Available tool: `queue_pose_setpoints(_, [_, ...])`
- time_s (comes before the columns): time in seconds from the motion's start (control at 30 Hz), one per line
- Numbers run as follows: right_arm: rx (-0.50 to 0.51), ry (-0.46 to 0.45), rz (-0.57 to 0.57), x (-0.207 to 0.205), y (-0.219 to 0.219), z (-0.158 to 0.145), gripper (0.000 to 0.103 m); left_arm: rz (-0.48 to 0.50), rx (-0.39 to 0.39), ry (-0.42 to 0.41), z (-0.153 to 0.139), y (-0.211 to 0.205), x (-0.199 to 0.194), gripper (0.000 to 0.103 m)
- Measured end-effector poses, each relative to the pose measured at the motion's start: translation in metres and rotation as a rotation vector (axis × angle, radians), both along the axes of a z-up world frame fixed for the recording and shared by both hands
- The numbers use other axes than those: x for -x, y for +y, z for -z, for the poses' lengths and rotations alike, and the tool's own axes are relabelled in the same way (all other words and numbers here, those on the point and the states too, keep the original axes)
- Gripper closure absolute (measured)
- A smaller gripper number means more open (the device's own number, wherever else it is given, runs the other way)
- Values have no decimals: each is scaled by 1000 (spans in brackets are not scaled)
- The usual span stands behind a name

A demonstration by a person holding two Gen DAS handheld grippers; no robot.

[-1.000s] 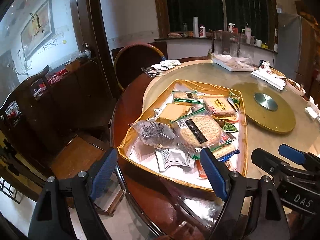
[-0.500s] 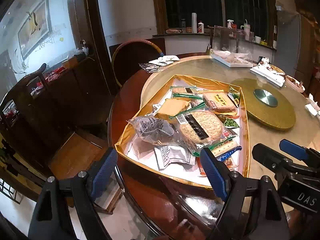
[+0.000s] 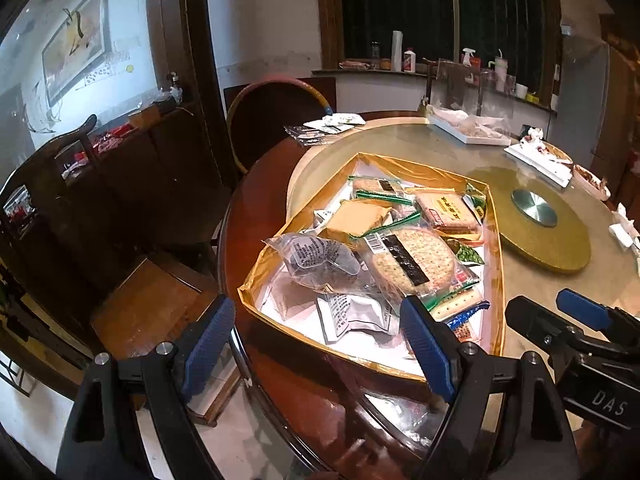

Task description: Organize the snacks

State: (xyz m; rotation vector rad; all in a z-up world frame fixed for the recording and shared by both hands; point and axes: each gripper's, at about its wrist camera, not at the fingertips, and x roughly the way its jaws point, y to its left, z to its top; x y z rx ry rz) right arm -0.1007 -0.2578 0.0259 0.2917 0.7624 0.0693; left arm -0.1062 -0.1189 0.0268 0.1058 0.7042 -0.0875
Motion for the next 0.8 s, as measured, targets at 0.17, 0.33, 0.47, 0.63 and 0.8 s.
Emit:
queue_pose_setpoints(0.17, [0, -3, -4, 0, 0, 0, 18, 0, -12, -6, 1, -3, 0, 18])
queue_pose_setpoints(0.33, [-2, -2, -4, 1, -1, 1, 18, 3, -26, -6, 4, -5, 1, 18])
queue_pose_setpoints(0.47, [-8, 1, 2, 1, -3, 3, 18, -4, -26, 11, 7, -6, -1, 18])
queue_pose_setpoints(0.63, [-10, 3, 1, 1, -3, 5, 18, -8, -25, 18, 10, -7, -2, 18])
queue_pose_setpoints(0.8, [-9, 7, 1, 1, -3, 7, 18, -13, -22, 24, 13, -8, -3, 18])
